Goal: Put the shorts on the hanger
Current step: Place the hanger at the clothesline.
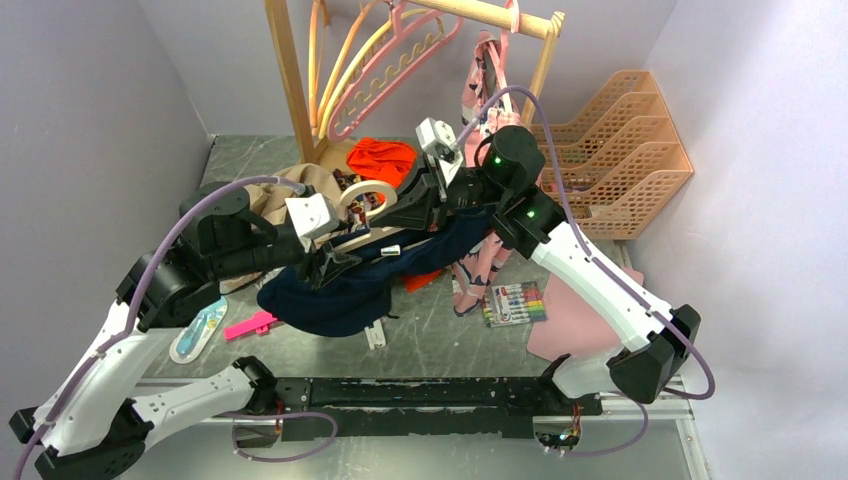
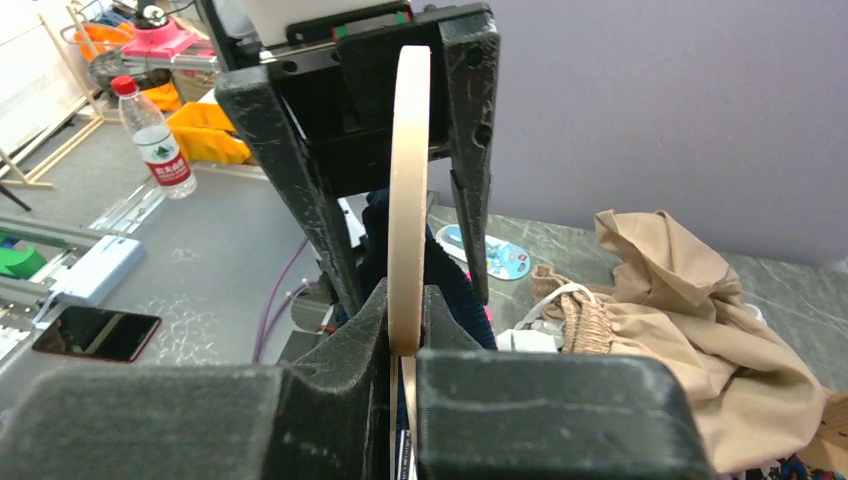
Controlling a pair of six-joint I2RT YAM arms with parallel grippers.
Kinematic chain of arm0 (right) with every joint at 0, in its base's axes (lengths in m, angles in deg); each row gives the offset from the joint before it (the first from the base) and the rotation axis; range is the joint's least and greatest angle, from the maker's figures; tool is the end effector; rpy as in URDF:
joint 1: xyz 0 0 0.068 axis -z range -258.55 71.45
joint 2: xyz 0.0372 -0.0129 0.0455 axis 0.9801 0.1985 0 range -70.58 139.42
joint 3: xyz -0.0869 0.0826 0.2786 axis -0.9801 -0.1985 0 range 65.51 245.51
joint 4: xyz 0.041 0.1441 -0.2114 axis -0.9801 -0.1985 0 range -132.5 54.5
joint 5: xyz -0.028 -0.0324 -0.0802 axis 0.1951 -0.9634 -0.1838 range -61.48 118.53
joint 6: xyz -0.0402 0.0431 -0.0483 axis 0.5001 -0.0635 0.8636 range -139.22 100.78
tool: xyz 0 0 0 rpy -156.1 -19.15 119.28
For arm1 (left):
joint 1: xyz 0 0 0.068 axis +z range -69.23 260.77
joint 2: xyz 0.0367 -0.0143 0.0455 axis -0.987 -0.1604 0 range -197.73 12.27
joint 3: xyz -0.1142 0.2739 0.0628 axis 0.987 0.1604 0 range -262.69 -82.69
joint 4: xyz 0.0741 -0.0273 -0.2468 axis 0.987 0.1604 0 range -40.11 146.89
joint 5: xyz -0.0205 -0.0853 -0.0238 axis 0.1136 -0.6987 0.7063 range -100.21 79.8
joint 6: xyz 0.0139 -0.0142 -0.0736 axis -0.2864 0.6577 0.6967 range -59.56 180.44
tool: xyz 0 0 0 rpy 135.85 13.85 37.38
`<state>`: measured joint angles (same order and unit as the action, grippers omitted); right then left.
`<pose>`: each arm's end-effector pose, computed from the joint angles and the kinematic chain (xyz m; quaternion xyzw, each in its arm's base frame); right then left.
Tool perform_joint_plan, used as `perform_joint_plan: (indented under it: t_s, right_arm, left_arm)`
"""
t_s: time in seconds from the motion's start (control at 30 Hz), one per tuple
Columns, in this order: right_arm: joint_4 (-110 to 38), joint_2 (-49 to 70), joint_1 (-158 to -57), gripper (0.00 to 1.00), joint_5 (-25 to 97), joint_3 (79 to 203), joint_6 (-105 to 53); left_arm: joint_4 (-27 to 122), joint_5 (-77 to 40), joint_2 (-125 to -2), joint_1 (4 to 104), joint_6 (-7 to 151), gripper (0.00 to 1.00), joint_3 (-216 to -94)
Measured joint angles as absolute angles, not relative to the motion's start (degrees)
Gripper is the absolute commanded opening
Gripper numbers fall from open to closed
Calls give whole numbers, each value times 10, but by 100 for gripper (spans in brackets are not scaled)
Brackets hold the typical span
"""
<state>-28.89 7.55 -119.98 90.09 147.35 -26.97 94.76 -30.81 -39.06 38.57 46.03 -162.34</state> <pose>0.1877 0.2414 0.4969 -0.5355 0.4129 0.5727 0.4634 0.0953 -0.1172 0.4738 0.4680 0.6436 -0.2804 0.5368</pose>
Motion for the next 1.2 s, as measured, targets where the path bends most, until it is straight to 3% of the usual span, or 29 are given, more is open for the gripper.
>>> perform_joint_plan:
  t_s: [0.13, 0.37, 0.53, 0.63, 0.7, 1.2]
  right_arm:
    - [-284, 70, -1200, 0, 912, 1474, -271]
    - [-284, 63, -1199, 0, 919, 1473, -266]
    - [-280, 63, -1199, 1, 919, 1467, -265]
    - [-281, 60, -1199, 49, 910, 1465, -264]
    - [-285, 55, -1199, 98, 901, 1464, -269]
    - [-398, -85, -1200, 100, 646, 1455, -261]
  left_arm:
    - [953, -308, -394, 386, 455, 53, -1623]
    - [958, -329, -402, 386, 452, 8, -1621]
    - [962, -338, -402, 385, 457, 7, -1620]
    - [959, -329, -402, 385, 466, 7, -1619]
    - [957, -307, -403, 385, 472, 7, -1619]
    - [944, -68, -459, 384, 511, 7, -1697]
